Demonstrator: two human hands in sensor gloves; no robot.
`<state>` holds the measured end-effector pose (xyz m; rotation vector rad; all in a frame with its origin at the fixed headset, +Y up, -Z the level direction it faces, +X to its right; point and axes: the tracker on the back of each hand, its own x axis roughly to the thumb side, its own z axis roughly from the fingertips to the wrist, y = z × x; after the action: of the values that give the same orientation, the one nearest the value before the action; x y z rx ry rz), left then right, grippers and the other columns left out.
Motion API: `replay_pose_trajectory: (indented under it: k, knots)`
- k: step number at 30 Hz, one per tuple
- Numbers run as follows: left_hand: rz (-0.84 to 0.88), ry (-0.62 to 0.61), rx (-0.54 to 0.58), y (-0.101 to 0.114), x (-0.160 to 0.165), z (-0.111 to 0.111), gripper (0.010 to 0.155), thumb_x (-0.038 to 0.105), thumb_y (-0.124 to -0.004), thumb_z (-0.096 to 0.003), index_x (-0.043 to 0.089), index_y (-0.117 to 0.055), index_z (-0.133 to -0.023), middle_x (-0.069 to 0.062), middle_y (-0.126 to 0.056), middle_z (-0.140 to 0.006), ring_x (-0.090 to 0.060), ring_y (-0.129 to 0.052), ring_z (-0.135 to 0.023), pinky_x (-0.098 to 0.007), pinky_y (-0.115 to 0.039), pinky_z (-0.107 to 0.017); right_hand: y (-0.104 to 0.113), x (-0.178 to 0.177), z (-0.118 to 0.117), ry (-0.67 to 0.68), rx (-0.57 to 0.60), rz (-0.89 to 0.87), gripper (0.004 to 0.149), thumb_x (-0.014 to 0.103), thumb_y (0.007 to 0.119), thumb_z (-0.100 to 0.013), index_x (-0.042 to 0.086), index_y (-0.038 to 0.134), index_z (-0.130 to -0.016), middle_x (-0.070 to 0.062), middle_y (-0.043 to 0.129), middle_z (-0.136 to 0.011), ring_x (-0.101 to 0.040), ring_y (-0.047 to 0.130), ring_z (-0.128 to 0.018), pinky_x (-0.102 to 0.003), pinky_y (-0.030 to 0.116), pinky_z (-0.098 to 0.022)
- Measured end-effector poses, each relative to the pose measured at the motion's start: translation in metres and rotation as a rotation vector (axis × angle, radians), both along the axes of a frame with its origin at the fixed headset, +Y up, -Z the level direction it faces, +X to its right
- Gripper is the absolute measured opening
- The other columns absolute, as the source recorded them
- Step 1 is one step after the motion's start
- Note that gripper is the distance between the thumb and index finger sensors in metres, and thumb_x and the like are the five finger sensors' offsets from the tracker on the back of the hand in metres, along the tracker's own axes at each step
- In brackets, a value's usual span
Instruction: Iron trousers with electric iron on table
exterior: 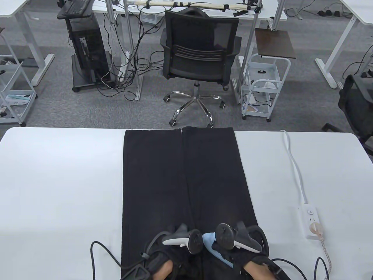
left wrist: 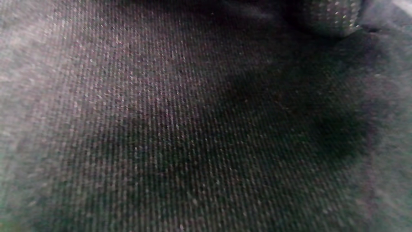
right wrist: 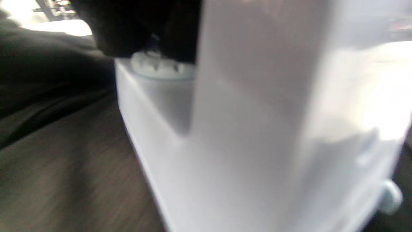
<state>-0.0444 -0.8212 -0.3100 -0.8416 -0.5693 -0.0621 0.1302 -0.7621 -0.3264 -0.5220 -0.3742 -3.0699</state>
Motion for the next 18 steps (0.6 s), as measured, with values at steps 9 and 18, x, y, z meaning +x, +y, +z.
replay_pose_trajectory:
  k: [9,18]
  knots:
    - [-0.004,-0.005,0.001,0.001,0.002,0.0,0.119,0.066,-0.071,-0.0441,0.015,0.017,-0.105,-0.037,0.028,-0.099,-0.08,0.015,-0.081,-0.087,-0.013,-0.059,0.004,-0.003,-0.108,-0.168,0.002,-0.009,0.053,0.049,0.077,-0.05,0.007,0.069,-0.082,0.008,0.09,-0.045,-0.007,0.096,-0.026,-0.036,0.09,-0.026]
    - [-0.006,-0.007,0.005,0.001,0.003,0.0,0.119,0.066,-0.071,-0.044,0.015,0.016,-0.105,-0.038,0.027,-0.099,-0.08,0.014,-0.081,-0.087,-0.013,-0.059,0.006,0.0,-0.199,-0.44,-0.009,-0.011,0.053,0.049,0.077,-0.05,0.007,0.069,-0.082,0.008,0.09,-0.045,-0.007,0.096,-0.026,-0.036,0.09,-0.026]
